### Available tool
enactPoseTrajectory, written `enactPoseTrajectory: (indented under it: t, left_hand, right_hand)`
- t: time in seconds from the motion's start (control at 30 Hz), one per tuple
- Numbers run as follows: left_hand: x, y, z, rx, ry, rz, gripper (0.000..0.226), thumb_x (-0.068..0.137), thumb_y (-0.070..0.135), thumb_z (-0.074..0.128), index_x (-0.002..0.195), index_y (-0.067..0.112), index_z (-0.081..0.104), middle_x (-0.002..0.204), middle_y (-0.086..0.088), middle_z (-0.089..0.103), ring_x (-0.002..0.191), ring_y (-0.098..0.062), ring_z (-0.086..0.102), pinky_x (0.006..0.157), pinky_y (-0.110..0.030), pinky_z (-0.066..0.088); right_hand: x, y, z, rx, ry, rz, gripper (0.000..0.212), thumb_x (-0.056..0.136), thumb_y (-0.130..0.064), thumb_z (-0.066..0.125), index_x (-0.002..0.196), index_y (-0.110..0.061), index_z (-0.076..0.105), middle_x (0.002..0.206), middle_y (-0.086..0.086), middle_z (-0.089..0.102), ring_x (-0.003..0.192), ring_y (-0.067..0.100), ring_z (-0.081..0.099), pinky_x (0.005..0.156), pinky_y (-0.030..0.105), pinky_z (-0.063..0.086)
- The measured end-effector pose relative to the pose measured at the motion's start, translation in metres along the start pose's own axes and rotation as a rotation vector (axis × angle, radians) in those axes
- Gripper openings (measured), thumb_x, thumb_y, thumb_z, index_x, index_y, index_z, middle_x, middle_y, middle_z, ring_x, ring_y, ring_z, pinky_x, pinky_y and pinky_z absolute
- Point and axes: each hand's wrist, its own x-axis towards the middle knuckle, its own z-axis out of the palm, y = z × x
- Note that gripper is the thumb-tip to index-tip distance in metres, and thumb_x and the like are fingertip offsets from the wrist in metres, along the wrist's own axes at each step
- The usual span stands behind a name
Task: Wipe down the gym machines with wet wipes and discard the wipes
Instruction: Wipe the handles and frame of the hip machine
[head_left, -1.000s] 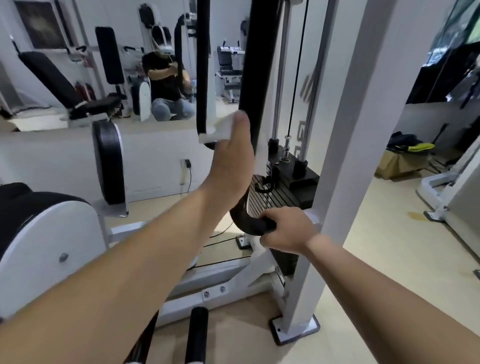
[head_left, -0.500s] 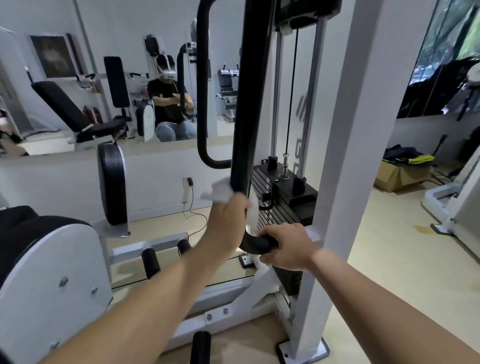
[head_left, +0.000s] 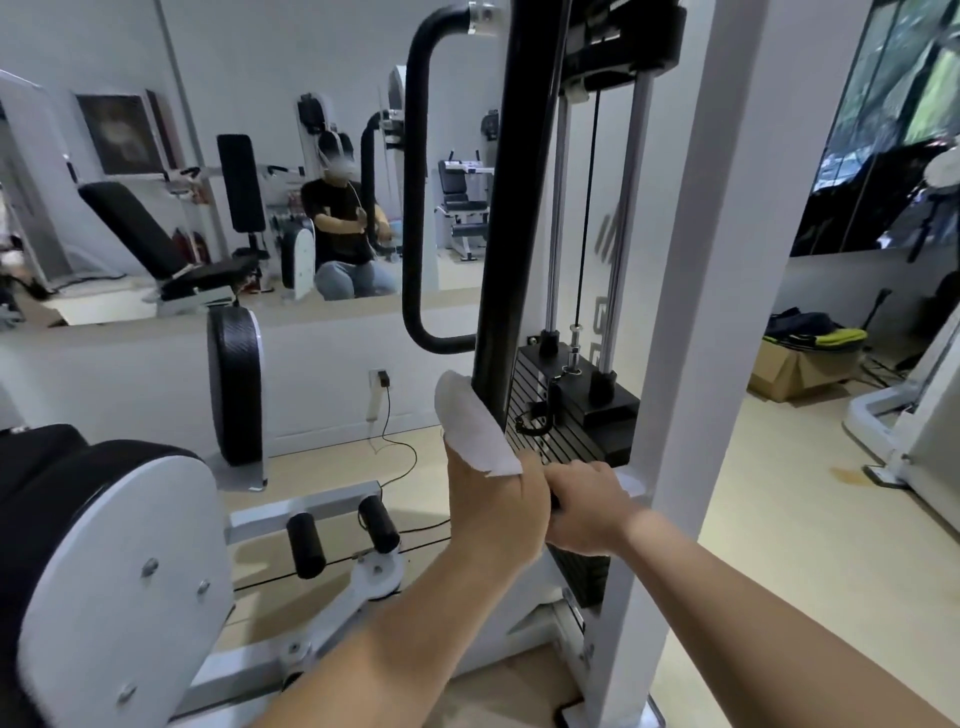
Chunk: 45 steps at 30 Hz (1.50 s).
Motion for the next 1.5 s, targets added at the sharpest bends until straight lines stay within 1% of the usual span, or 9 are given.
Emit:
enactPoseTrajectory:
  t: [0.13, 0.3, 0.67, 0.77, 0.83, 0.97, 1.17, 1.4, 1.5]
  left_hand:
    - [0.049, 0.082, -0.03, -0.11, -0.137, 0.058, 0.01, 0.094, 0.013, 0.051, 0.084, 0.015, 0.05, 0.059, 0.008, 0.047, 0.049, -0.003, 0.042, 0.051, -0.021, 0.035]
    - [0.073, 0.1, -0.047, -0.331, -0.329, -0.148, 0.016, 0.089, 0.015, 0.047, 0.077, 0.003, 0.048, 0.068, -0.021, 0.04, 0.064, -0.034, 0.041, 0.062, -0.04, 0.036]
    - [0.03, 0.041, -0.046, -0.321, -0.257, -0.168, 0.021, 0.091, 0.023, 0.05, 0.089, 0.003, 0.056, 0.074, -0.015, 0.047, 0.07, -0.021, 0.047, 0.068, -0.034, 0.044]
    - [0.054, 0.099, -0.038, -0.268, -0.167, 0.08, 0.026, 0.106, 0.035, 0.043, 0.095, 0.017, 0.059, 0.081, -0.002, 0.055, 0.065, -0.004, 0.053, 0.063, -0.019, 0.045]
    - [0.066, 0.116, -0.022, 0.039, -0.059, 0.25, 0.046, 0.106, 0.05, 0.037, 0.129, 0.013, 0.05, 0.119, -0.008, 0.06, 0.108, -0.007, 0.059, 0.091, -0.025, 0.047]
    - [0.05, 0.078, 0.0, 0.61, 0.164, 0.642, 0.093, 0.095, 0.033, 0.05, 0.158, 0.008, -0.014, 0.167, -0.009, -0.01, 0.156, -0.037, -0.001, 0.127, -0.05, 0.011]
    - [0.004, -0.069, -0.022, 1.179, -0.21, 0.833, 0.11, 0.068, 0.031, 0.072, 0.159, -0.002, 0.018, 0.169, -0.016, -0.008, 0.156, -0.035, -0.011, 0.125, -0.051, -0.002]
    - [0.063, 0.017, -0.042, 1.102, -0.005, 1.063, 0.102, 0.083, 0.022, 0.056, 0.16, 0.004, -0.009, 0.168, -0.013, -0.017, 0.154, -0.032, -0.017, 0.126, -0.051, -0.004]
    - [0.082, 0.068, -0.039, 0.959, 0.066, 1.061, 0.097, 0.082, 0.016, 0.06, 0.161, 0.0, 0.004, 0.169, -0.016, -0.002, 0.155, -0.036, -0.011, 0.127, -0.051, 0.004]
  right_hand:
    - [0.0, 0.0, 0.001, 0.014, 0.014, -0.001, 0.024, 0.081, -0.042, 0.071, 0.103, -0.037, 0.061, 0.093, -0.019, 0.063, 0.093, 0.01, 0.054, 0.097, 0.033, 0.03]
    - [-0.001, 0.001, 0.003, 0.026, 0.033, 0.005, 0.027, 0.082, -0.043, 0.071, 0.107, -0.037, 0.063, 0.097, -0.018, 0.063, 0.096, 0.01, 0.052, 0.102, 0.034, 0.03]
    - [-0.001, 0.001, 0.005, 0.028, 0.039, 0.01, 0.028, 0.078, -0.044, 0.072, 0.104, -0.038, 0.061, 0.094, -0.021, 0.062, 0.094, 0.007, 0.053, 0.103, 0.034, 0.032]
    - [-0.001, -0.001, 0.003, 0.029, 0.014, 0.012, 0.026, 0.077, -0.043, 0.072, 0.101, -0.039, 0.061, 0.092, -0.021, 0.063, 0.092, 0.007, 0.054, 0.1, 0.032, 0.032]
    - [-0.002, -0.003, 0.002, 0.034, 0.025, 0.014, 0.025, 0.077, -0.04, 0.071, 0.1, -0.038, 0.062, 0.093, -0.019, 0.065, 0.091, 0.008, 0.054, 0.098, 0.032, 0.032]
    - [-0.005, -0.003, 0.005, 0.003, 0.061, 0.013, 0.019, 0.077, -0.036, 0.067, 0.095, -0.034, 0.062, 0.088, -0.015, 0.062, 0.091, 0.015, 0.055, 0.097, 0.034, 0.035]
    - [-0.005, 0.0, 0.004, -0.037, 0.025, 0.01, 0.011, 0.08, -0.038, 0.055, 0.075, -0.03, 0.048, 0.073, -0.01, 0.053, 0.084, 0.018, 0.05, 0.097, 0.035, 0.035]
    - [-0.001, 0.003, 0.006, -0.013, 0.039, 0.007, 0.021, 0.076, -0.044, 0.069, 0.091, -0.036, 0.057, 0.088, -0.018, 0.059, 0.093, 0.014, 0.053, 0.102, 0.035, 0.035]
    - [-0.001, 0.004, 0.006, 0.02, 0.012, -0.009, 0.038, 0.073, -0.049, 0.07, 0.108, -0.037, 0.063, 0.1, -0.017, 0.064, 0.102, 0.013, 0.057, 0.106, 0.038, 0.036]
